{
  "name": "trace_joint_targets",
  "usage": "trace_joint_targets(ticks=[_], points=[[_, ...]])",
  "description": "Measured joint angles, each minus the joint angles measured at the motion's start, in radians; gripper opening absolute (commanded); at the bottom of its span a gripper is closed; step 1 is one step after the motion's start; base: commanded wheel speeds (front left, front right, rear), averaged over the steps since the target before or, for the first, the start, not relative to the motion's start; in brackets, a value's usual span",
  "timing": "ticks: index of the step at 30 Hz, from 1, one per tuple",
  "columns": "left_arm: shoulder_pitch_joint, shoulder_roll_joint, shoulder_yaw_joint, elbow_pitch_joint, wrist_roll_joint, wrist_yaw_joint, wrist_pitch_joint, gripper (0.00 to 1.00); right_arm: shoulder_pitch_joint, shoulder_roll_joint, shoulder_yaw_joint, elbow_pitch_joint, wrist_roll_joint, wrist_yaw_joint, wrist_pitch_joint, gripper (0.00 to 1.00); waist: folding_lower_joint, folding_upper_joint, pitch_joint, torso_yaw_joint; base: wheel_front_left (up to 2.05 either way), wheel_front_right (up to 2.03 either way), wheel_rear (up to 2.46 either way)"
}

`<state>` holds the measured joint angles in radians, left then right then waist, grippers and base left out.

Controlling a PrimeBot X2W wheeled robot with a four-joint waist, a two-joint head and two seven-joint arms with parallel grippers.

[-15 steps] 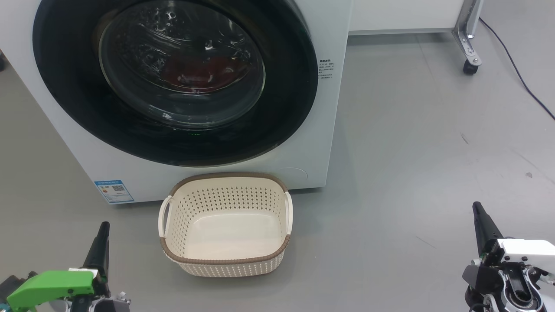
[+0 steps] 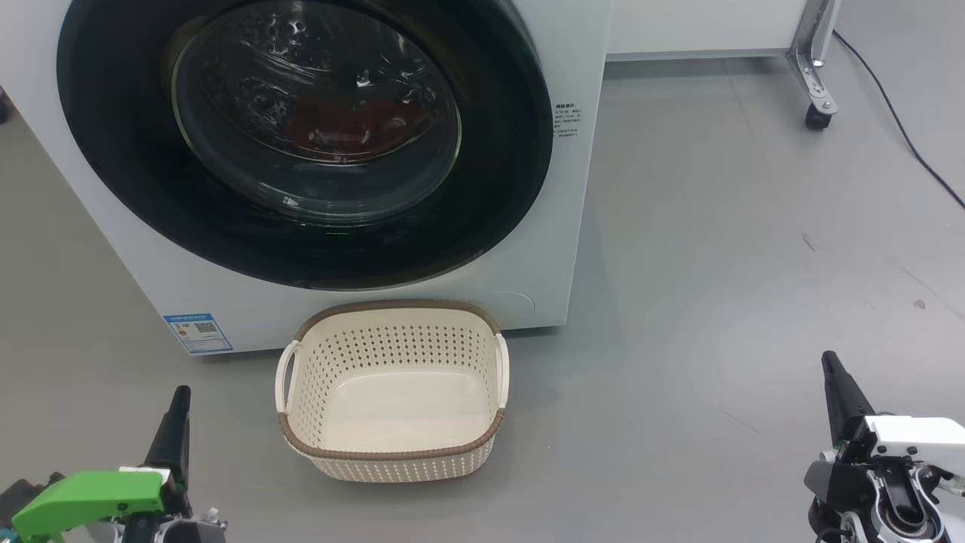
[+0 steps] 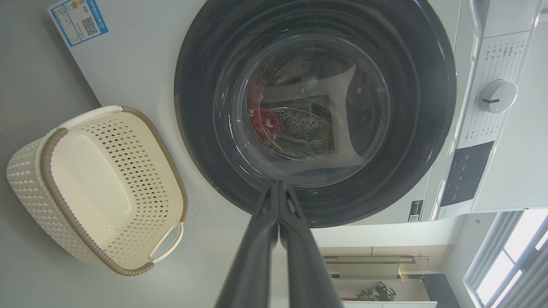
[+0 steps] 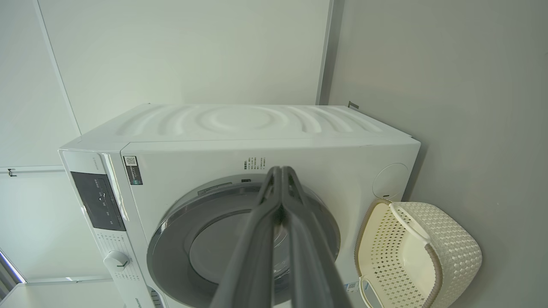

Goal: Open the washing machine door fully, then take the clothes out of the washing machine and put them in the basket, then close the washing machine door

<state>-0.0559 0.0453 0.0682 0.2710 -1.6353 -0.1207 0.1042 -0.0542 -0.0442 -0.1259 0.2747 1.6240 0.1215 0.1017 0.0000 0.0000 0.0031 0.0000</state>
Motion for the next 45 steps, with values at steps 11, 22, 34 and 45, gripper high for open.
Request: trace_joint_targets(ticks=[11,22,34,45], points=[[0.0,0.0,0.0,0.0,0.0,0.0,0.0,0.0,0.0,0.0,0.0,0.0,0.0,0.0,0.0,0.0,0.0,0.0,0.0,0.0,0.0,0.0,0.0],[0.05,-0.026,-0.016,0.054,-0.001,0.001,-0.002,1.0,0.058,0.029,0.002,0.053,0.0,-0.001,-0.002,1.0,0.0,0.0,0.0,-0.001,0.0,0.0,0.0],[0.038,-0.025,-0.057,0.04,0.001,0.001,-0.037,1.0,0.058,0.022,-0.002,0.031,-0.007,-0.001,-0.01,1.0,0.0,0.0,0.001,-0.002,0.0,0.0,0.0],[0.013,-0.025,-0.103,0.035,0.064,0.001,-0.081,1.0,0.058,0.005,0.001,0.002,-0.05,-0.001,-0.022,1.0,0.0,0.0,0.002,-0.001,0.0,0.0,0.0]])
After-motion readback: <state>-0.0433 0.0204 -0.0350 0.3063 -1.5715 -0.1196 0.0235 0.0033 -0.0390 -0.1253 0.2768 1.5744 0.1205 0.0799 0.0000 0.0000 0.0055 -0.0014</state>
